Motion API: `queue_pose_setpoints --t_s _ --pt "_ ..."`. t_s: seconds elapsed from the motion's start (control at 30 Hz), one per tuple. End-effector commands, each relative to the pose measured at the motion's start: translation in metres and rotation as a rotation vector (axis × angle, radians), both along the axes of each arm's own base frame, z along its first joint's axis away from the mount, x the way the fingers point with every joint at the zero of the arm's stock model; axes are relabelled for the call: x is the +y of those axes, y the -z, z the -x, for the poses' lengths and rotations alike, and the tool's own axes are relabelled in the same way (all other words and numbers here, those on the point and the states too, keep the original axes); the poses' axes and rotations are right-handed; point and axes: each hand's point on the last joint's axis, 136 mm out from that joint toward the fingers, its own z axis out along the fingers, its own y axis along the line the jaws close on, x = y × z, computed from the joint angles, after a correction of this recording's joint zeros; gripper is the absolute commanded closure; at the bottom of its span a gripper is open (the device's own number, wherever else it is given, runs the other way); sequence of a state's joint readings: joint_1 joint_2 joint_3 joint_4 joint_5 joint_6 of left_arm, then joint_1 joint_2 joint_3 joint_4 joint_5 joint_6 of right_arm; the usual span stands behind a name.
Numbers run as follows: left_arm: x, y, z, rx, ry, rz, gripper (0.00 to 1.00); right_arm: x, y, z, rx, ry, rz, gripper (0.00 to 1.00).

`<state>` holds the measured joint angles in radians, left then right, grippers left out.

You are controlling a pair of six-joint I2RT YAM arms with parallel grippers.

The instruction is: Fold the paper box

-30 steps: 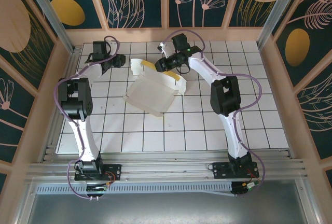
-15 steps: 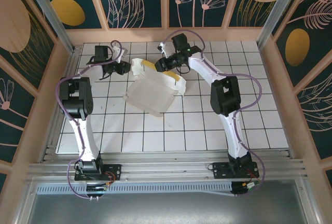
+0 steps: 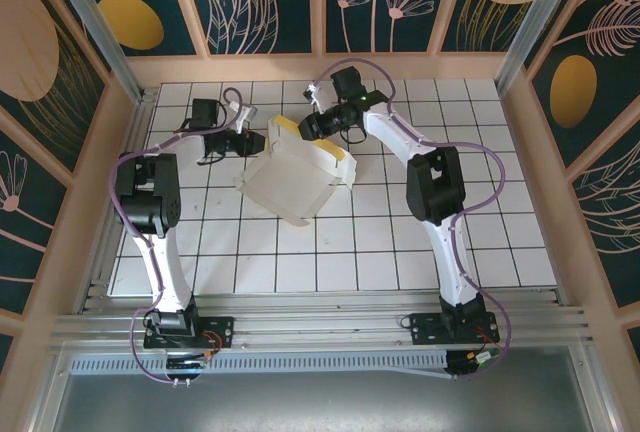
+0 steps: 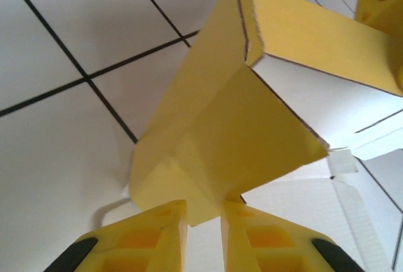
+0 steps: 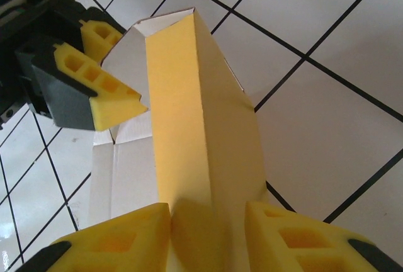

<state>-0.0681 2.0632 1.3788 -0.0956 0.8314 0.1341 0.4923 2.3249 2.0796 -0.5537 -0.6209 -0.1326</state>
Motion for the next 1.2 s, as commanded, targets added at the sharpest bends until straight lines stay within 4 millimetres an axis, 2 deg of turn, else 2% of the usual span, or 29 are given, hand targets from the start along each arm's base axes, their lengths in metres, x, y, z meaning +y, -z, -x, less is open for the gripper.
queue_pose_setpoints --t_s 0.0,0.13,0.23,0.33,0.57,0.7,0.77,0.8,0.93,1.03,1.13,1.17 --pt "-0.013 -0.019 0.011 -0.018 0.051 0.07 0.77 -0.003 0.02 0.013 0.04 0.008 0.071 0.64" --pt "-0.013 -0.003 0.011 0.01 0.038 0.057 0.75 -0.002 0.02 0.014 0.039 0.006 0.071 0.64" --pt "-0.016 -0.001 0.008 0.018 0.047 0.047 0.7 -0.003 0.021 0.014 0.04 0.005 0.072 0.63" --pt "-0.02 -0.008 0.004 -0.04 0.072 0.015 0.64 -0.002 0.019 0.016 0.041 -0.001 0.07 0.63" --pt "-0.024 -0.019 -0.003 -0.159 0.141 -0.057 0.6 0.0 0.019 0.016 0.042 -0.009 0.064 0.63" --pt "-0.022 -0.029 0.006 -0.247 0.188 -0.094 0.4 0.0 0.018 0.015 0.039 -0.013 0.069 0.63" --pt "-0.016 -0.03 0.007 -0.311 0.172 -0.15 0.3 -0.002 0.018 0.015 0.035 -0.012 0.073 0.63" --pt "-0.011 -0.032 0.005 -0.342 0.146 -0.186 0.28 -0.002 0.018 0.015 0.034 -0.013 0.076 0.63" --pt "0.008 -0.054 0.001 -0.455 0.059 -0.293 0.27 -0.003 0.017 0.014 0.032 -0.01 0.077 0.63" --pt "0.022 -0.086 0.003 -0.557 -0.022 -0.302 0.3 -0.003 0.015 0.012 0.028 -0.01 0.074 0.63" --pt "0.052 -0.119 -0.003 -0.628 -0.155 -0.275 0.35 -0.004 0.015 0.011 0.03 -0.009 0.078 0.63" --pt "0.065 -0.124 -0.009 -0.635 -0.203 -0.278 0.36 -0.005 0.015 0.011 0.032 -0.007 0.08 0.64"
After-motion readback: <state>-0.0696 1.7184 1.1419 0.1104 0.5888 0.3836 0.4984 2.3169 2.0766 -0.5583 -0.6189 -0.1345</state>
